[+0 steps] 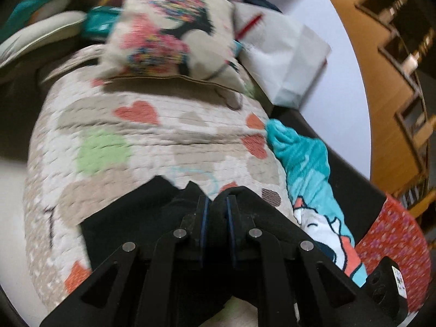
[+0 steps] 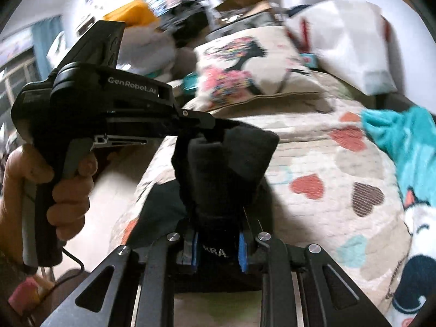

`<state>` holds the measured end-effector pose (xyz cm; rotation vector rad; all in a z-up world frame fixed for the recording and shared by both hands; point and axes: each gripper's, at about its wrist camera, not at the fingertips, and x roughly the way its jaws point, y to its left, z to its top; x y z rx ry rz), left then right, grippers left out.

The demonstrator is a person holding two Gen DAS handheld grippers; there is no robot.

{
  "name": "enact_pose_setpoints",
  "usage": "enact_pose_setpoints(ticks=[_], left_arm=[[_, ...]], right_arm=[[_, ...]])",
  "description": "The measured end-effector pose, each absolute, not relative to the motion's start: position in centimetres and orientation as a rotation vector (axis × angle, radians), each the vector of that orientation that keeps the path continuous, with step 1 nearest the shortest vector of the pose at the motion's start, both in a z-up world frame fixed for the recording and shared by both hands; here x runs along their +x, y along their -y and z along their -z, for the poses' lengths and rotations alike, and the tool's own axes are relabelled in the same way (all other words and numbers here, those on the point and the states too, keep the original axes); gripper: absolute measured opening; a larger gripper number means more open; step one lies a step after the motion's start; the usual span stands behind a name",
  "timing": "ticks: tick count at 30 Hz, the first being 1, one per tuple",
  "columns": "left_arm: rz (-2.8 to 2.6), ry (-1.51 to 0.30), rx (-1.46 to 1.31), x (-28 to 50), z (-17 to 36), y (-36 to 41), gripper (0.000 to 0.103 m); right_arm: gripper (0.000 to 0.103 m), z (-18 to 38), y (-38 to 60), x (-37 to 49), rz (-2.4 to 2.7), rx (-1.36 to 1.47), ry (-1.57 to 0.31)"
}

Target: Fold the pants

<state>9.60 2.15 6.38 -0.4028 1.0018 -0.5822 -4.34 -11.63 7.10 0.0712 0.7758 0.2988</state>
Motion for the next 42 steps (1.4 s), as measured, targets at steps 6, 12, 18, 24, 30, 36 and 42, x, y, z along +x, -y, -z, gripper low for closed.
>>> enact_pose_setpoints(ticks=[6, 12, 18, 24, 30, 36, 42], left_arm=[[0.498, -1.024, -0.574, 8.6, -2.7, -8.7, 0.012], [0.395, -1.089, -0.754, 8.1, 2.4, -14.1, 0.016], [0.356, -1.136, -0.862, 7.6, 5.0, -17.3, 0.038], [0.297, -1.163, -0.875, 6.7, 5.5, -19.5, 0.050], [0.187, -1.152, -0.899, 5.5, 5.4, -21.8, 0.050], [0.301, -1.042, -0.741, 5.4, 0.1, -17.1, 0.050], [0.313, -1.111, -0.688, 8.0, 1.2, -12.7, 0.054]], right_arm=[[0.024, -5.3, 4.9, -5.0, -0.388, -0.152, -0.804], [0.035, -1.4, 0.1, -6.9, -0.425, -0.415, -0.828], [0.070, -1.2, -2.2, -9.7, -0.553, -0.484, -0.803], [0.072, -0.8, -2.8, -11.7, -0.647, -0.545, -0.820], [0.072, -2.3, 0.5, -12.0, -0.613, -0.509, -0.834], [0.072, -4.5, 6.3, -10.2, -0.514, -0.343, -0.859], [0.072, -5.6, 11.4, -6.5, -0.400, -0.054, -0.905]])
